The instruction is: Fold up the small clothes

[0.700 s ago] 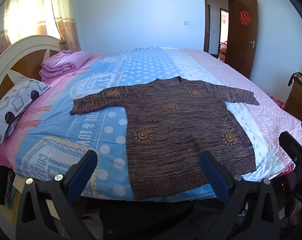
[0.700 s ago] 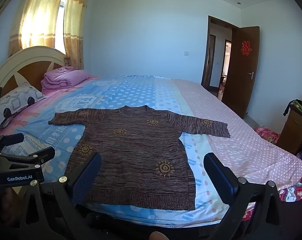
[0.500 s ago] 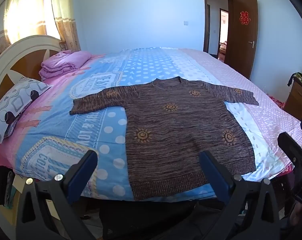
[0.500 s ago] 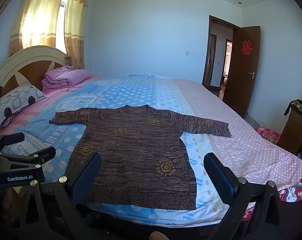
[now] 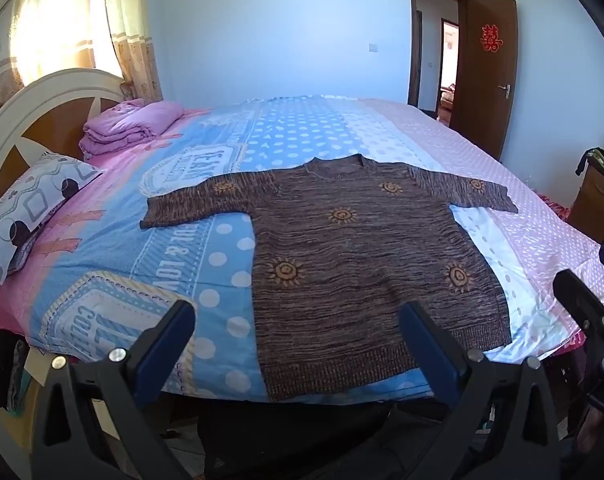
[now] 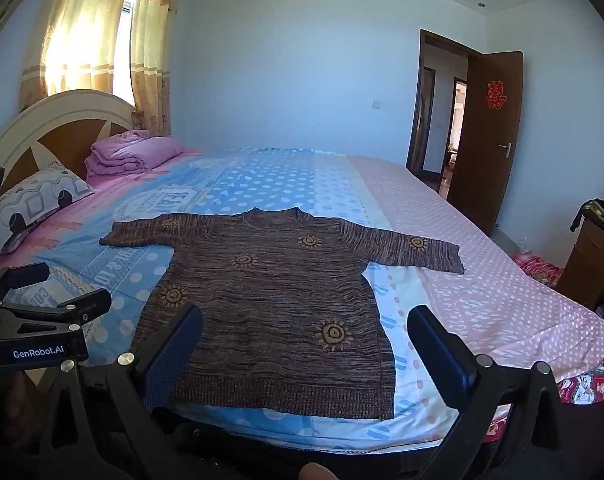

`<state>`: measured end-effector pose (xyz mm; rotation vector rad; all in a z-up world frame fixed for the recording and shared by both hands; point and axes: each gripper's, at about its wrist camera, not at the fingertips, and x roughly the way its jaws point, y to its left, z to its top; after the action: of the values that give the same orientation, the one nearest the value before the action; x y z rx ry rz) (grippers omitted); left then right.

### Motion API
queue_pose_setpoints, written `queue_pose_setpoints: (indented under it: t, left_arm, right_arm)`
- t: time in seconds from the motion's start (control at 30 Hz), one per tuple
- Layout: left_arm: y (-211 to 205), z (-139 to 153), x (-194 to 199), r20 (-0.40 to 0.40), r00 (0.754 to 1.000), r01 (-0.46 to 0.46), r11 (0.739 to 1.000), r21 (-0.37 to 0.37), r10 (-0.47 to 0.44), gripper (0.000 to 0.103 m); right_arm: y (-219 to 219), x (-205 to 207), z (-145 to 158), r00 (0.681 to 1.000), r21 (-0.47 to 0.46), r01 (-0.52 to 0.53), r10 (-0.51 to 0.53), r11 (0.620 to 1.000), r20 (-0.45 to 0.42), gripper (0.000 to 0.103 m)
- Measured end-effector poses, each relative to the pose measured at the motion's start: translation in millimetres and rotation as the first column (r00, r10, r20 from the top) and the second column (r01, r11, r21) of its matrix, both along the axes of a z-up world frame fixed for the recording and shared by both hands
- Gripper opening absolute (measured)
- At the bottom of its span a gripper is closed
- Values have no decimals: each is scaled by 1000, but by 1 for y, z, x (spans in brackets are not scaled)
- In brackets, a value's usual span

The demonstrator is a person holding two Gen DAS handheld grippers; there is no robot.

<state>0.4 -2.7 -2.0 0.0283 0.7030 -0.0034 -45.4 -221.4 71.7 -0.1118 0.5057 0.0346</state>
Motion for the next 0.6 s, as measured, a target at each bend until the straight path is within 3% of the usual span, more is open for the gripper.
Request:
queue_pose_setpoints:
  t: [0.6]
  left_arm:
    - [5,0,0,-1,1000,-11,1000,-21,11,103]
  right_arm:
    - [2,0,-5,1000,9,-17,17,1000,-21,102]
